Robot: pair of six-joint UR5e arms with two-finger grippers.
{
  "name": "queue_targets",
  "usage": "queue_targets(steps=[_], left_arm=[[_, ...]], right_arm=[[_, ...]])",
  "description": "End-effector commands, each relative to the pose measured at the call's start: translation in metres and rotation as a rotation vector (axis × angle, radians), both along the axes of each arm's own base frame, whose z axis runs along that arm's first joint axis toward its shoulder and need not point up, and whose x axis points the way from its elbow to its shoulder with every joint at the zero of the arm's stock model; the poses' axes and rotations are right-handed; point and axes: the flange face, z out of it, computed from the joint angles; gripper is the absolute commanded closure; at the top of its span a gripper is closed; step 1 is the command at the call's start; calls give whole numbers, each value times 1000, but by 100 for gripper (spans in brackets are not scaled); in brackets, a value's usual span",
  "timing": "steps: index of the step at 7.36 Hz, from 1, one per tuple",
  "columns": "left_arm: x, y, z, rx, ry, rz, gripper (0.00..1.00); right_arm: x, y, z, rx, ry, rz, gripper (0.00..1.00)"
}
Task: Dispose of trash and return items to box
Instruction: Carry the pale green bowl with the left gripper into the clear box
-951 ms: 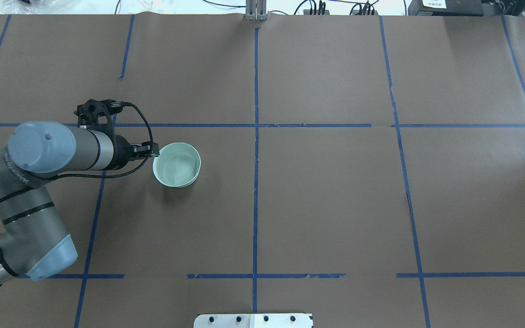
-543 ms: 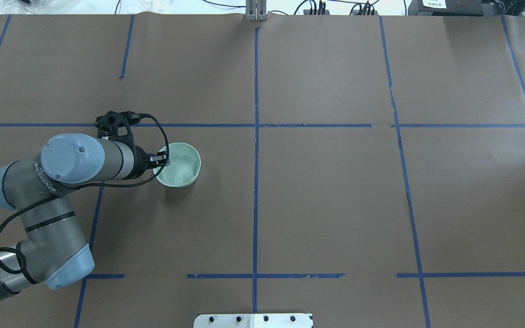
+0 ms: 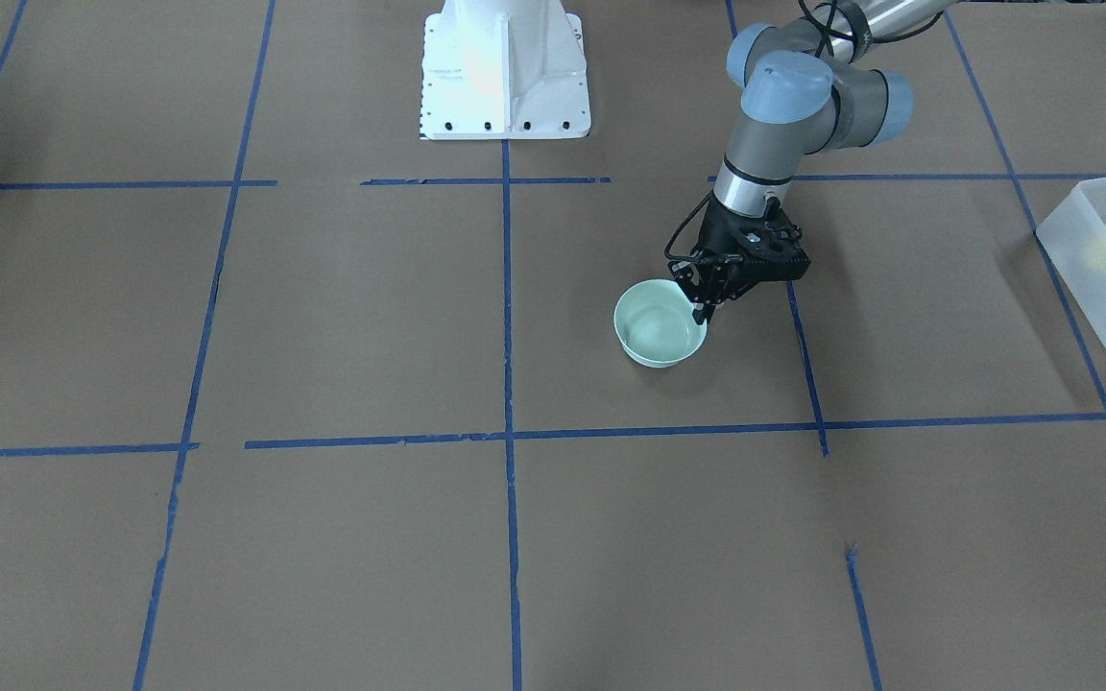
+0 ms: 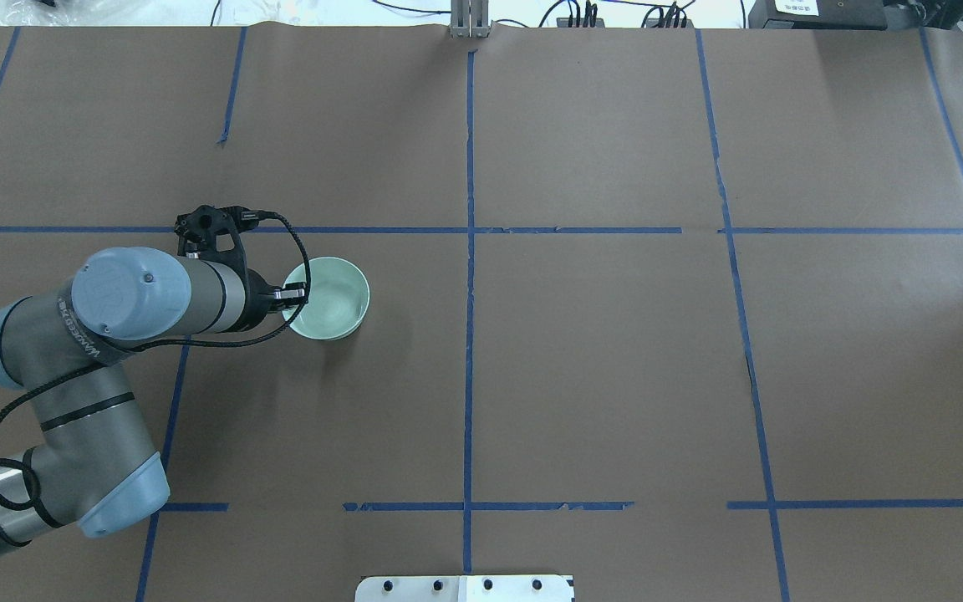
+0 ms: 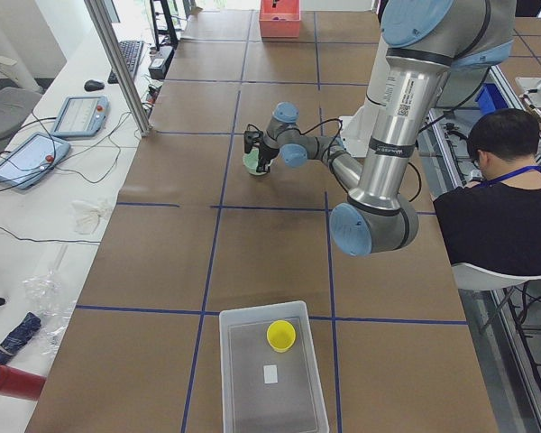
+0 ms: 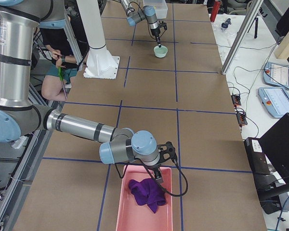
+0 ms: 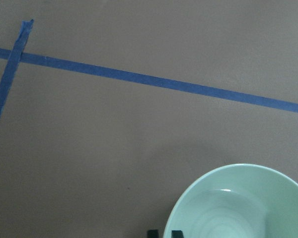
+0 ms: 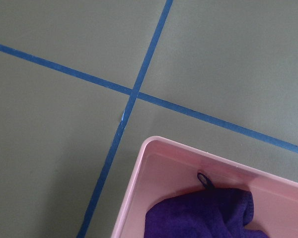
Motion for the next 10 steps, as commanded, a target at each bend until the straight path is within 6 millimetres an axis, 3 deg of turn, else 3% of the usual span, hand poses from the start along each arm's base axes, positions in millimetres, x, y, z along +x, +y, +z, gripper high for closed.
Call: queue_targets(steps=[1,2,3,5,6,8,9,10], left_arm=[[-56,14,-29,133,-29,150,100],[-123,-14,-25,186,-36,183,100],[-202,-50,-14,259,-67,202,100],[-334,-64,61,411,-234,319,100],[-377,-59,101,458,-293,396,100],[-488,-66,196,519,-396,486,100],[-526,-64,245,528,-442,531,100],[-546,-58,284,537,-468,585,100]], right_arm=[[0,1,0,3,0,1,0],[0,1,0,5,0,1,0],[0,1,0,6,0,1,0],[0,3,2,4,0,0,0],[0,3,2,6,1,-1,0],[0,3,2,6,1,-1,0],[0,3,2,7,1,-2,0],[0,3,1,8,1,-2,0]])
